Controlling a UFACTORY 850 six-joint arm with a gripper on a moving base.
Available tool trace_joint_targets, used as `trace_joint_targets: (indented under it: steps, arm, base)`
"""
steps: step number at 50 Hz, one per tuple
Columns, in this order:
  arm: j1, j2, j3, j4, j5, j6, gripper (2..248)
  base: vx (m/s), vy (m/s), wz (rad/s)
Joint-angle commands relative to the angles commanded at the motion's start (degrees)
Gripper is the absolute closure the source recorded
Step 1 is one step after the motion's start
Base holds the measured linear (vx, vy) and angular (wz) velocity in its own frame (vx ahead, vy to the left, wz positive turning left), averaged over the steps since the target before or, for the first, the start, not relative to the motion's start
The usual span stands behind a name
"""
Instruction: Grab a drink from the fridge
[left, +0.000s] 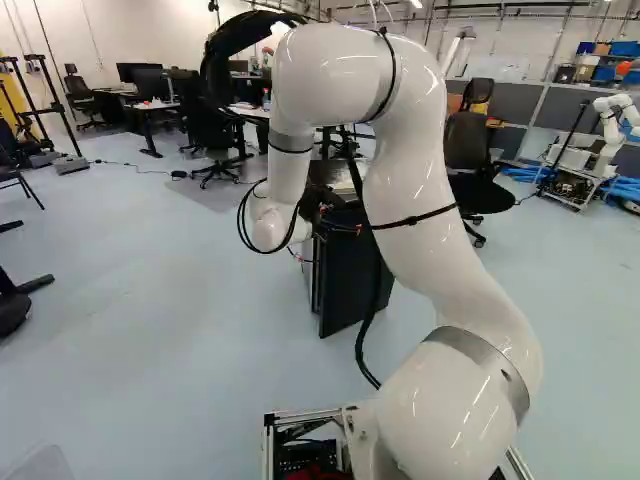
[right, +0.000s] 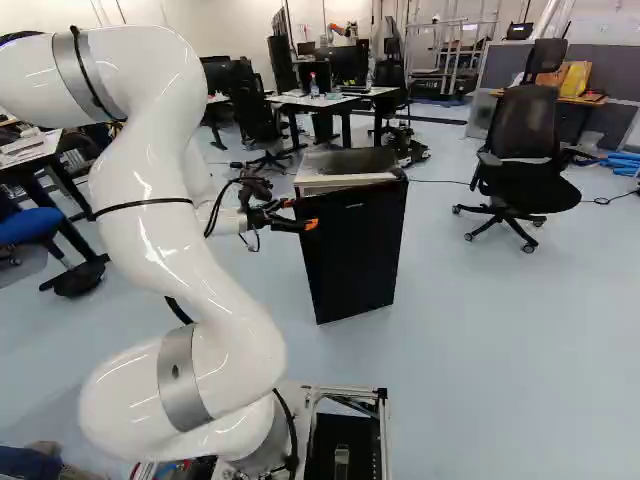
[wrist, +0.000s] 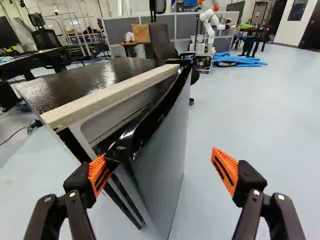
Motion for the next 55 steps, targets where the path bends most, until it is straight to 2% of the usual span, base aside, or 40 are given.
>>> trace_joint_targets:
  steps: [36,55]
  arm:
    - [0.1,0.1,0.2,4.4,1.3,0.0,3]
    - [0.6,0.9,1.8,7.0,3.0,0.0,3]
  base:
    - [0.000,0.000,0.000]
    - [0.000,0.000,0.000]
